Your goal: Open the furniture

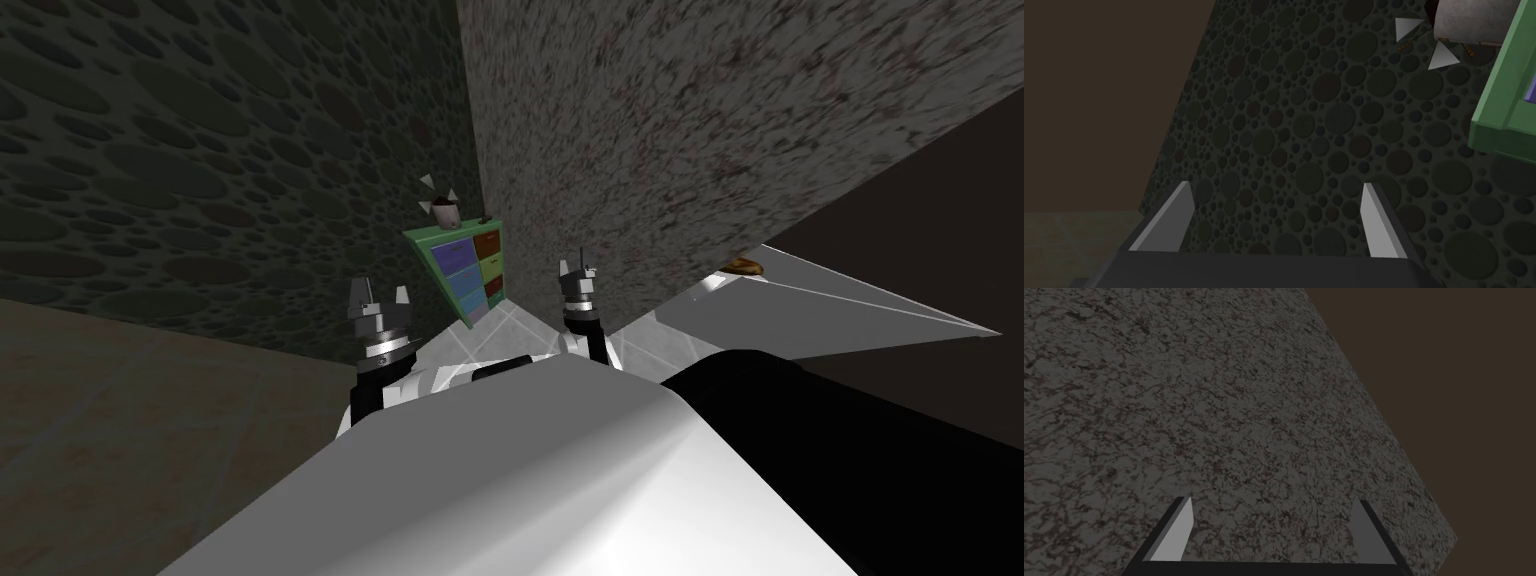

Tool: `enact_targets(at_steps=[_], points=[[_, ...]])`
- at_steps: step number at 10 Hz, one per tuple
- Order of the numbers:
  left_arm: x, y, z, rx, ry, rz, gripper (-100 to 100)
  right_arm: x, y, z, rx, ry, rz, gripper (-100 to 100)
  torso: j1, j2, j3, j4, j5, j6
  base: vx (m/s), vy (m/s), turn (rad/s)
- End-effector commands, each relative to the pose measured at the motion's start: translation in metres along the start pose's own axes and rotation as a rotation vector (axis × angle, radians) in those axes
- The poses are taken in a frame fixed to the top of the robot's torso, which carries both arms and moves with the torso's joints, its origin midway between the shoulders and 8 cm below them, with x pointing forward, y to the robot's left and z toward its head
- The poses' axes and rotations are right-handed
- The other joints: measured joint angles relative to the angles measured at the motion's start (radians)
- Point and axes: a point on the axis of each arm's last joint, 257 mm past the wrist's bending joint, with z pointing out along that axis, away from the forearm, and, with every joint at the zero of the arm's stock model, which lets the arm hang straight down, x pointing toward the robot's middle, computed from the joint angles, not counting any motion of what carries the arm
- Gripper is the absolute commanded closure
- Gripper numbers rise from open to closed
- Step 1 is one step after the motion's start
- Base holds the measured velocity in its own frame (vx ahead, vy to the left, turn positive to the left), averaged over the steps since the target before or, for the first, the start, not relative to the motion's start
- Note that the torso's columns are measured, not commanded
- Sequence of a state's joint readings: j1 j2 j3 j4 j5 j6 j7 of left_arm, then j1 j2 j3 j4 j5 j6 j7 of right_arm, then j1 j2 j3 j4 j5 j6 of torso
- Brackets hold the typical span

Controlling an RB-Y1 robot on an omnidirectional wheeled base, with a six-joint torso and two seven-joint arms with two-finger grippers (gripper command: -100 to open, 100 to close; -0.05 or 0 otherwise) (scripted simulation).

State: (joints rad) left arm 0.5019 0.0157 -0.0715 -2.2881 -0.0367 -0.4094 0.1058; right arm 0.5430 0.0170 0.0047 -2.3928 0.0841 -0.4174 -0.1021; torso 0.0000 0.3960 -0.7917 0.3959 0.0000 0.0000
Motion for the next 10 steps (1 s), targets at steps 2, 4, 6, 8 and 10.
enact_targets(at_steps=[2,4,6,8,10], points=[[0.0,0.0,0.0,0.0,0.0,0.0,0,0.0,0.0,0.0,0.0,0.0,0.0,0,0.0,0.148,-0.295,0.148,0.0,0.0,0.0,0.0,0.0],[0.002,0.005,-0.001,-0.011,0.024,0.012,-100,0.0,0.0,0.0,0.0,0.0,0.0,0,0.0,0.295,-0.59,0.295,0.0,0.0,0.013,-0.006,0.007],[0.002,0.014,-0.004,-0.031,0.053,0.026,-100,0.0,0.0,0.0,0.001,0.0,0.0,0,0.0,0.336,-0.68,0.337,0.0,0.0,0.056,-0.025,0.022],[-0.003,0.034,-0.008,-0.069,0.074,0.04,-100,0.0,0.0,0.0,0.001,0.0,0.0,0,-0.001,0.339,-0.686,0.341,0.0,0.0,0.138,-0.063,0.043],[-0.009,0.05,-0.011,-0.098,0.075,0.044,-100,0.0,0.0,0.0,0.001,0.0,0.0,0,-0.001,0.339,-0.686,0.341,0.0,0.0,0.162,-0.073,0.051]])
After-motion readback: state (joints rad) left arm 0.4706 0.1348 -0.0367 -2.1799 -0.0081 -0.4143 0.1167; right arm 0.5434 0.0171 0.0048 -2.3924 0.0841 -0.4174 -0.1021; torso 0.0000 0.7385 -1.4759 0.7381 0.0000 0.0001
